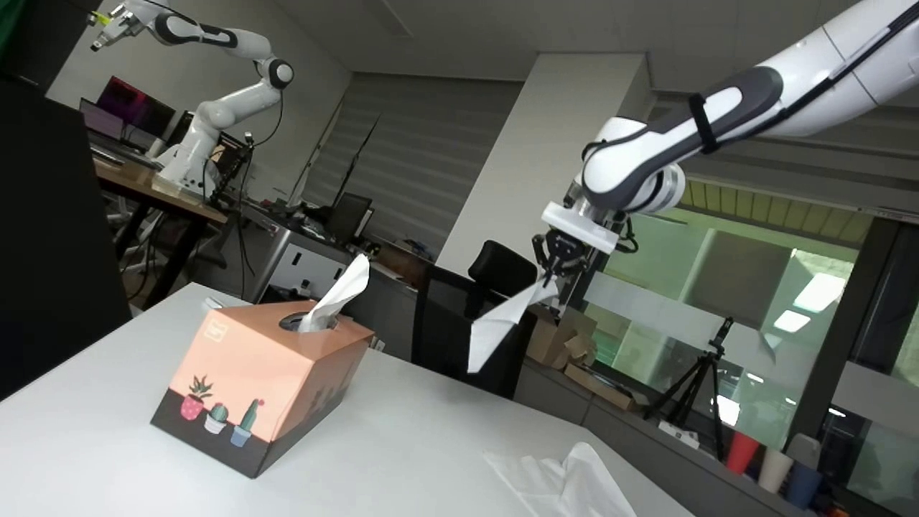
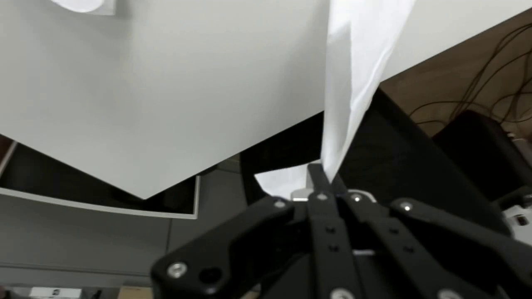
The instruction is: Pull out one tissue from the box
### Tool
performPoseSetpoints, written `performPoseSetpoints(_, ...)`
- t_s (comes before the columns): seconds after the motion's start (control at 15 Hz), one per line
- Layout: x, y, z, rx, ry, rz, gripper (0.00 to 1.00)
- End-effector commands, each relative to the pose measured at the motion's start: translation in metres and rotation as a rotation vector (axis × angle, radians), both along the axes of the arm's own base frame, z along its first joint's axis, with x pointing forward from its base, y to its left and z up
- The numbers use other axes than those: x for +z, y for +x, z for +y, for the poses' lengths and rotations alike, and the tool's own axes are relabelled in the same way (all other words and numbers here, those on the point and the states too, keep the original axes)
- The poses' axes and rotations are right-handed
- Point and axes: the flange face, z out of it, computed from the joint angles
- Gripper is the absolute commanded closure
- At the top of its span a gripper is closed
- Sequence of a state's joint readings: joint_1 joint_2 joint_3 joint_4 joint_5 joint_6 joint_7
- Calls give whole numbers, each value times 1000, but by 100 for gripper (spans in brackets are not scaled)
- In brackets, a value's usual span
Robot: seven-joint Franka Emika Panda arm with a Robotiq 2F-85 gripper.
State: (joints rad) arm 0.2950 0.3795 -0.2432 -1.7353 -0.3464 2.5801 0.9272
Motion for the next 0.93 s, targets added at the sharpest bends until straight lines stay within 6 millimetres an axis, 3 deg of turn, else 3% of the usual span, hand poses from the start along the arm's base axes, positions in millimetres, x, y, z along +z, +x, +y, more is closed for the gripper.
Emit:
performPoseSetpoints(0.0, -26, -27, -55, -114, -54, 33, 100)
performPoseSetpoints(0.47, -120, -80, -152, -257, -27, 107, 100)
performPoseSetpoints(0.53, -132, -88, -166, -294, -16, 116, 96)
performPoseSetpoints(0.6, -141, -96, -177, -330, -1, 125, 73)
performPoseSetpoints(0.73, -154, -108, -196, -374, 16, 133, 70)
performPoseSetpoints(0.87, -153, -114, -206, -396, 31, 123, 56)
